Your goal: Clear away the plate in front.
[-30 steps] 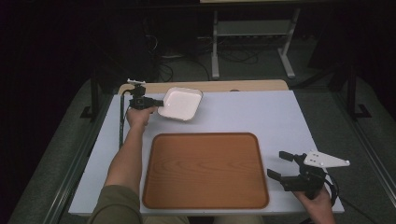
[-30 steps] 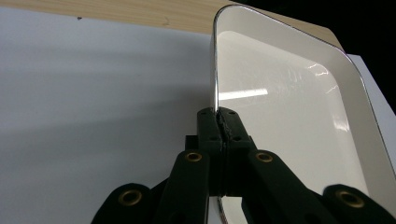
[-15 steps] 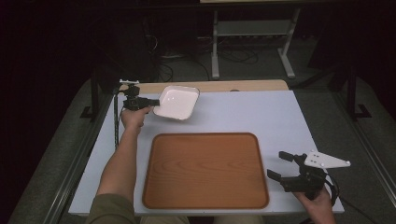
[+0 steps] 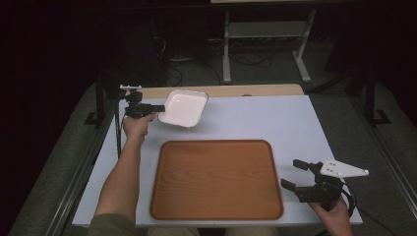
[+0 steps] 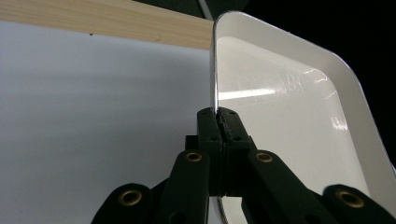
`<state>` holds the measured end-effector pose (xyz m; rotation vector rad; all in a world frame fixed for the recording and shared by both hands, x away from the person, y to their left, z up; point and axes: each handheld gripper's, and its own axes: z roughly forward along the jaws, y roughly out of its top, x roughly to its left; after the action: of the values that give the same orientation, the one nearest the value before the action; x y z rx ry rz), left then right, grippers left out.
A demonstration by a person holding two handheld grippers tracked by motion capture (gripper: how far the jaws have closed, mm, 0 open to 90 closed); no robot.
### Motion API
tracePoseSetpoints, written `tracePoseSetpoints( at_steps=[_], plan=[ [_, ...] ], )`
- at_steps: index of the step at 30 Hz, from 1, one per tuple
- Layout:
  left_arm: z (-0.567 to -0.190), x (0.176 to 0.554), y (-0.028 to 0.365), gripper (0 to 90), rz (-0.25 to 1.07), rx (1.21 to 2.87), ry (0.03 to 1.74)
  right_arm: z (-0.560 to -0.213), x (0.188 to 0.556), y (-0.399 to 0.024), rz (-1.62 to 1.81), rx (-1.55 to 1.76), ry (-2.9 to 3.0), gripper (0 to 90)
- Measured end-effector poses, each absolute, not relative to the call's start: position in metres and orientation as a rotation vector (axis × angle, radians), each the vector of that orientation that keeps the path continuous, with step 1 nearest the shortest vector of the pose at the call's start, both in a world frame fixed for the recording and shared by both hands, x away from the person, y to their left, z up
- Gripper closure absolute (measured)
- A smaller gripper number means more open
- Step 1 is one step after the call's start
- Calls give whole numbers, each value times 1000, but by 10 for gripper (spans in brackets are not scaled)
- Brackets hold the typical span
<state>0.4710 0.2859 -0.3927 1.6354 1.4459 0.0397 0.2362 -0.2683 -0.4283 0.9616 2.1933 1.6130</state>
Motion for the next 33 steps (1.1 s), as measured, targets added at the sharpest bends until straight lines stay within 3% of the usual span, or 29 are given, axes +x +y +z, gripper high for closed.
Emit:
tracePoseSetpoints(
  at_steps=[33],
  plan=[
    [-374,416,292,892,56,1625,1347,-427,235,-266,1590,955,2201,134]
  ],
)
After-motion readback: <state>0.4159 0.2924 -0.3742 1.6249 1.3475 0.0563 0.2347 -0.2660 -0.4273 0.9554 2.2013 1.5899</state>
